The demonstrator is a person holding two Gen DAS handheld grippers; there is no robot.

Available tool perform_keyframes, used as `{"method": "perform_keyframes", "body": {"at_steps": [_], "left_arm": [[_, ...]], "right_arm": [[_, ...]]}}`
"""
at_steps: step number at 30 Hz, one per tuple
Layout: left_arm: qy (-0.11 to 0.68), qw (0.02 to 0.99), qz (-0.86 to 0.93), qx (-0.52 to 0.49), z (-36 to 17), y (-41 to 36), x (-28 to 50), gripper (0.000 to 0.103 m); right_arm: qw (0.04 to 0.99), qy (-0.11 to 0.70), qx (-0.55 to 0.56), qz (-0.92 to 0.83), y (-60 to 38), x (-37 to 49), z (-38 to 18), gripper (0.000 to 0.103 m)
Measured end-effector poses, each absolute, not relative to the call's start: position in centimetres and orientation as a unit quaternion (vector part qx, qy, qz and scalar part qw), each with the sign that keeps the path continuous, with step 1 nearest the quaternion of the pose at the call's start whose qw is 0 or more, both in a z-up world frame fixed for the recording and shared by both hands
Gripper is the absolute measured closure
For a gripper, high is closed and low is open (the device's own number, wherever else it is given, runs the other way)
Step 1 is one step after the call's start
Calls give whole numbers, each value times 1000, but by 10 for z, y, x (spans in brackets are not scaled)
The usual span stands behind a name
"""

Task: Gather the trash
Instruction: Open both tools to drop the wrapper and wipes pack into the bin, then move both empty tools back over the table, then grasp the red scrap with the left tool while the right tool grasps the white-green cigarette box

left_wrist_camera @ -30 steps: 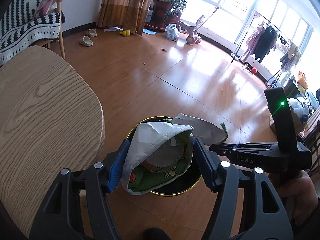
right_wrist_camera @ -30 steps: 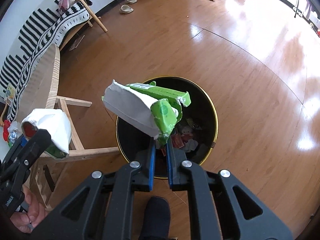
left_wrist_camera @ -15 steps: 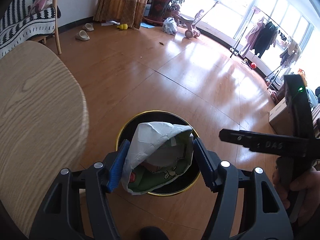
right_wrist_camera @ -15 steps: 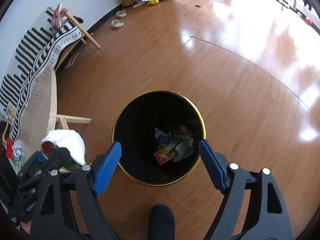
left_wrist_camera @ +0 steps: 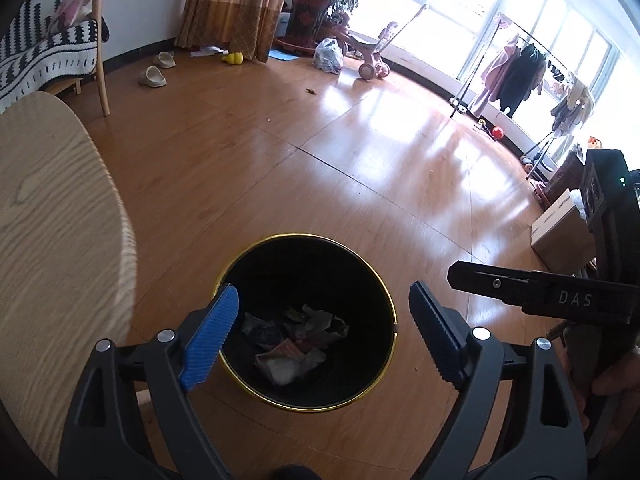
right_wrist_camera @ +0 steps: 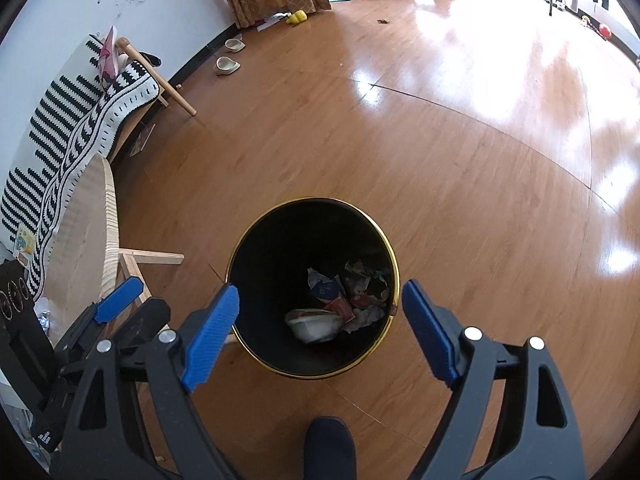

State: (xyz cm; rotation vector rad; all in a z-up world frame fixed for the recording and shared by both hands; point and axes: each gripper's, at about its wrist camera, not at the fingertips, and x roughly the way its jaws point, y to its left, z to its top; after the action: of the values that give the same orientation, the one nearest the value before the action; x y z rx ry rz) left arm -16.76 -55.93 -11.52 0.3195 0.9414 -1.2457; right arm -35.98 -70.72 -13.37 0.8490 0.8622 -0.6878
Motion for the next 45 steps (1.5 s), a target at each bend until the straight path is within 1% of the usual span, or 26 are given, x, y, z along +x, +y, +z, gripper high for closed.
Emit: {"method": "perform_keyframes", "body": {"at_steps": [7,12,17,23,28,33,38,45], "left_arm": [[419,721,-538,121,-84,-513,-145,11],[402,763,-494,110,-50,-442,-103,10],[396,810,-423,88,-24,-352,-46,10],[394,863,-313,54,-6,-216,13,10],[397,885,-240,35,-3,-100,37,10],[415,883,-218,34,-17,-14,39,10],[430,867,-241,75,-40,8,28,10],[441,841,-292,115,-68,-6,8,10]], "right_arm": [[794,398,356,-292,-678,-318,-109,22],[824,406,312,-241,-629,-253,-86,21],[850,416,275,-172,-560,-176,-67,21],[872,430,222,-76,-450,-82,-44,21],[876,447,182,-9,-368,-27,-39,21],[871,464,154,37,-296,16,-44,21],[865,481,135,54,-249,42,-57,21],[854,500,135,50,-213,81,-74,21]]}}
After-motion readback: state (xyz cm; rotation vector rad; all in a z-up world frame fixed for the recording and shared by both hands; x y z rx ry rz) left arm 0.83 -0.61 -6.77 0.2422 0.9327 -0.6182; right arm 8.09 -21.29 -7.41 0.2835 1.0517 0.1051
